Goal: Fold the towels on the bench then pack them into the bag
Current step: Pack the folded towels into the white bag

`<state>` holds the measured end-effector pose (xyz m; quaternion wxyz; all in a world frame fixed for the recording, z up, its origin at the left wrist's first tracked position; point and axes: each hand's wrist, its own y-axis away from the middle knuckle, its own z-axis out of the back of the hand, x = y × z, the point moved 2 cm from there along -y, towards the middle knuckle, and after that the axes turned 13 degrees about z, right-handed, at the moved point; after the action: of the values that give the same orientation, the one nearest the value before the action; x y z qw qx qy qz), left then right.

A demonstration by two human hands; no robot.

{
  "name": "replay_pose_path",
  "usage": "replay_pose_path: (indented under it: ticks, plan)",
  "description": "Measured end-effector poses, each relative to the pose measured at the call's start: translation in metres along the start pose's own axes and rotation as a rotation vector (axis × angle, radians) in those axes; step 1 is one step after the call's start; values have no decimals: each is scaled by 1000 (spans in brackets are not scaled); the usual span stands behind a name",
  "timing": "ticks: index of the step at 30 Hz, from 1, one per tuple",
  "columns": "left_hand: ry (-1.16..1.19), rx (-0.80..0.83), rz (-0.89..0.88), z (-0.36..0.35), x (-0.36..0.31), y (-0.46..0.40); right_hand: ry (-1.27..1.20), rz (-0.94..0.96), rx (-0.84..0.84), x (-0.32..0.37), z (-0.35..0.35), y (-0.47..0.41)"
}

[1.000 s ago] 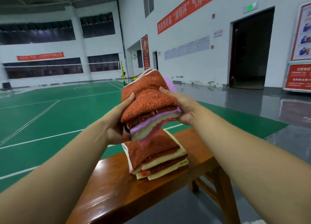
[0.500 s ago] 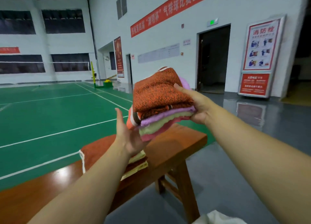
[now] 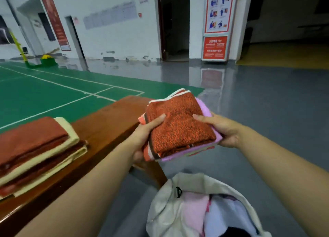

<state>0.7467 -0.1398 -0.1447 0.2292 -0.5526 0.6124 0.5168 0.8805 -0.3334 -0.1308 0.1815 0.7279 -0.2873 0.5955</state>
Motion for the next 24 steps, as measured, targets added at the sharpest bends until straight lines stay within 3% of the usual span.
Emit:
replay_pose_path:
  ticks: [3,8,12,17,21,24]
  plan:
    - [-138,-34,-20,-10,54,-41,-56,-197,-61,-43,46,29]
    - [-312,-1,8,-25,142,-69,-32,-342,-219,-115,89,73]
    - [-343,-40,161,-28,208,-86,-17,-423,-318,-191,113,112]
    - [-366,-68,483,-13,273,-117,-31,-438,-471,-274,136,140]
    - [-369,-82,712,2,310,-140,21,-542,-445,-298,147,147]
    - [-397,-81,733,3,319,-157,1,-471,-388,-298,162,138]
